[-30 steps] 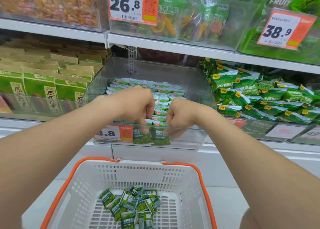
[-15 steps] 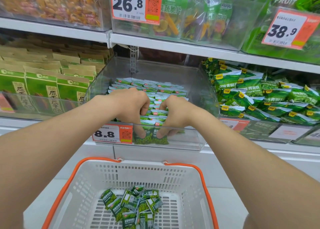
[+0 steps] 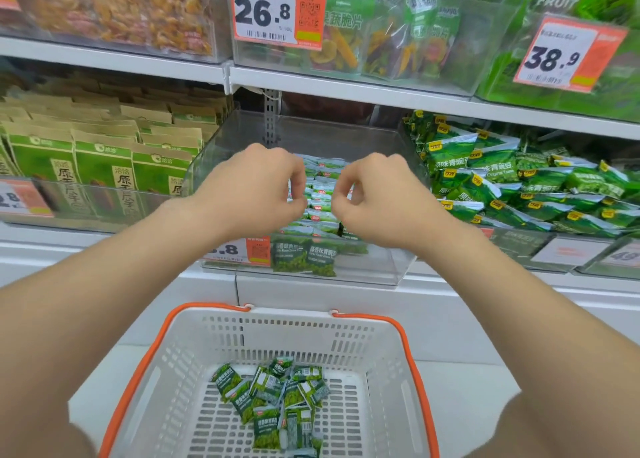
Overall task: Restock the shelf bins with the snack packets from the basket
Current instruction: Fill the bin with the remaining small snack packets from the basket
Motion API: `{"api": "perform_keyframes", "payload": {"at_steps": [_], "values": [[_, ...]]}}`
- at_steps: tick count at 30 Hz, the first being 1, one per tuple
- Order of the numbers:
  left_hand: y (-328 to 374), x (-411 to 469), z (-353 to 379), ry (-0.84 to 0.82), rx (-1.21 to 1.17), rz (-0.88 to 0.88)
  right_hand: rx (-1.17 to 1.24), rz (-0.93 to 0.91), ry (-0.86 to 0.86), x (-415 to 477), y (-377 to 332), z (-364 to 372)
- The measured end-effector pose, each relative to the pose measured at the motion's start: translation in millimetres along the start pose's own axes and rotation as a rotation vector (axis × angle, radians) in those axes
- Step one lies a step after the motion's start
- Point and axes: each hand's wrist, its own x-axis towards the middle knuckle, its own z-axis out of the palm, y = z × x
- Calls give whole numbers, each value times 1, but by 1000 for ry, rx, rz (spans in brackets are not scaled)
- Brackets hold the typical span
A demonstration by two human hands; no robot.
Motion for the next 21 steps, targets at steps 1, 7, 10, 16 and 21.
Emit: {"api": "perform_keyframes", "payload": {"at_steps": [1,7,10,16,21], "values": [[9,-10,-3,-13,45,3,3,-54,-93,-9,-7,-3],[41,-63,30,-693,119,82,-126,-39,-921,-63,-24,29],[56,-88,81,-926,169,139,-244,-82,-1047,-91,-21,68],[55,-131,198,-1139,259,178,-502,-194,-1158,-129,-16,100],[43,-167,279,-1214,166,114,-536,-211,-1169,-137,-7,109]]}}
